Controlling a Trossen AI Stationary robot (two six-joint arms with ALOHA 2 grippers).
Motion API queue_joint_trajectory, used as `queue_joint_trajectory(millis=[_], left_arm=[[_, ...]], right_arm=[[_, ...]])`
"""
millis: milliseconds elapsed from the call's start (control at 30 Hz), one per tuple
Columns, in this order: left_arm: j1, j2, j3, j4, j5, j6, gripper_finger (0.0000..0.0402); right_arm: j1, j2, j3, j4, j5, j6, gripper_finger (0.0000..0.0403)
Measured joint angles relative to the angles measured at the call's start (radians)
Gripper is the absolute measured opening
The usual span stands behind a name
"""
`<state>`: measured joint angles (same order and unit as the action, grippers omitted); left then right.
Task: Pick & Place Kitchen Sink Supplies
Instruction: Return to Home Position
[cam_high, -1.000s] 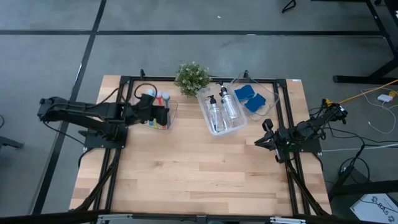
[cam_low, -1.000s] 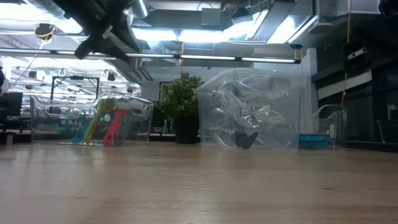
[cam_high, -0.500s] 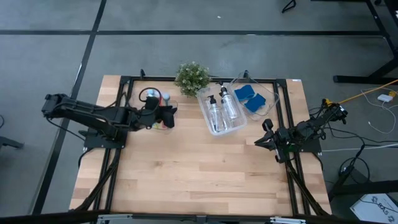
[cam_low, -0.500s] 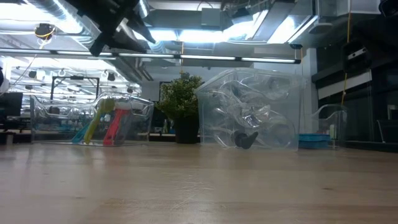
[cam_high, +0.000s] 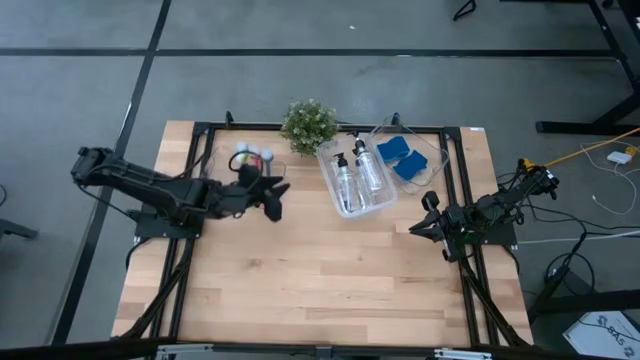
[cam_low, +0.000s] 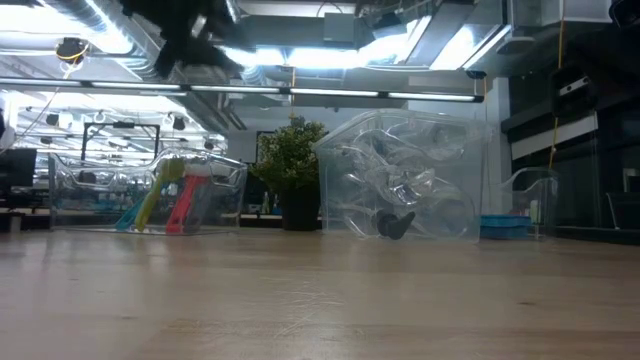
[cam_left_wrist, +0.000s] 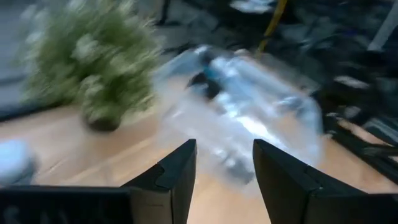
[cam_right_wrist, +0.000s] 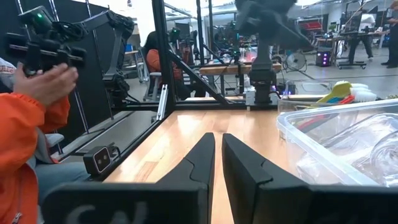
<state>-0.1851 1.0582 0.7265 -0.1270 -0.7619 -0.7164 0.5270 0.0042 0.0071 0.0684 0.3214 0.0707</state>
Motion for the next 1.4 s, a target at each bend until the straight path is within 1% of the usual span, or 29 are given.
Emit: queue_joint_trajectory(millis=[133, 200, 300, 367, 433, 500, 567, 633, 733, 767, 867, 933, 1000, 1067, 1167, 1400], left_arm=[[-0.106, 0.015, 0.000, 0.165, -0.079, 0.215, 0.0152], [-0.157, 0.023, 0.000, 0.211, -0.125, 0.305, 0.0152], [-0.214, 0.028, 0.000, 0.230, -0.229, 0.363, 0.0152], [-0.238, 0.029, 0.000, 0.204, -0.274, 0.380, 0.0152], [-0.261, 0.026, 0.000, 0.172, -0.269, 0.383, 0.0152], [-0.294, 0.022, 0.000, 0.138, -0.253, 0.344, 0.0152], [-0.328, 0.025, -0.004, 0.117, -0.260, 0.329, 0.0152], [-0.354, 0.030, -0.036, 0.180, -0.270, 0.371, 0.0152], [-0.387, 0.022, -0.138, 0.418, -0.277, 0.479, 0.0152], [-0.395, 0.013, -0.183, 0.517, -0.269, 0.528, 0.0152], [-0.391, -0.015, -0.332, 0.845, -0.167, 0.666, 0.0152], [-0.363, -0.031, -0.430, 1.032, -0.083, 0.707, 0.0152], [-0.331, -0.054, -0.514, 1.139, -0.007, 0.706, 0.0152], [-0.308, -0.074, -0.569, 1.186, 0.051, 0.688, 0.0152], [-0.293, -0.110, -0.615, 1.201, 0.089, 0.685, 0.0152], [-0.289, -0.233, -0.712, 1.201, 0.094, 0.684, 0.0152]], right_arm=[[0.000, 0.000, 0.000, 0.000, 0.000, 0.000, 0.0032], [0.000, 0.000, 0.000, 0.000, 0.000, 0.000, 0.0032], [0.000, 0.000, 0.000, 0.000, 0.000, 0.000, 0.0032], [0.000, 0.000, 0.000, 0.000, 0.000, 0.000, 0.0032], [0.000, 0.000, 0.000, 0.000, 0.000, 0.000, 0.0032], [0.000, 0.000, 0.000, 0.000, 0.000, 0.000, 0.0032], [0.000, 0.000, 0.000, 0.000, 0.000, 0.000, 0.0032], [0.000, 0.000, 0.000, 0.000, 0.000, 0.000, 0.0032], [0.000, 0.000, 0.000, 0.000, 0.000, 0.000, 0.0032], [0.000, 0.000, 0.000, 0.000, 0.000, 0.000, 0.0032], [0.000, 0.000, 0.000, 0.000, 0.000, 0.000, 0.0032], [0.000, 0.000, 0.000, 0.000, 0.000, 0.000, 0.0032], [0.000, 0.000, 0.000, 0.000, 0.000, 0.000, 0.0032], [0.000, 0.000, 0.000, -0.001, 0.000, 0.000, 0.0032], [0.000, 0.000, 0.000, 0.000, 0.000, 0.000, 0.0032], [0.000, 0.000, 0.000, 0.000, 0.000, 0.000, 0.0032]])
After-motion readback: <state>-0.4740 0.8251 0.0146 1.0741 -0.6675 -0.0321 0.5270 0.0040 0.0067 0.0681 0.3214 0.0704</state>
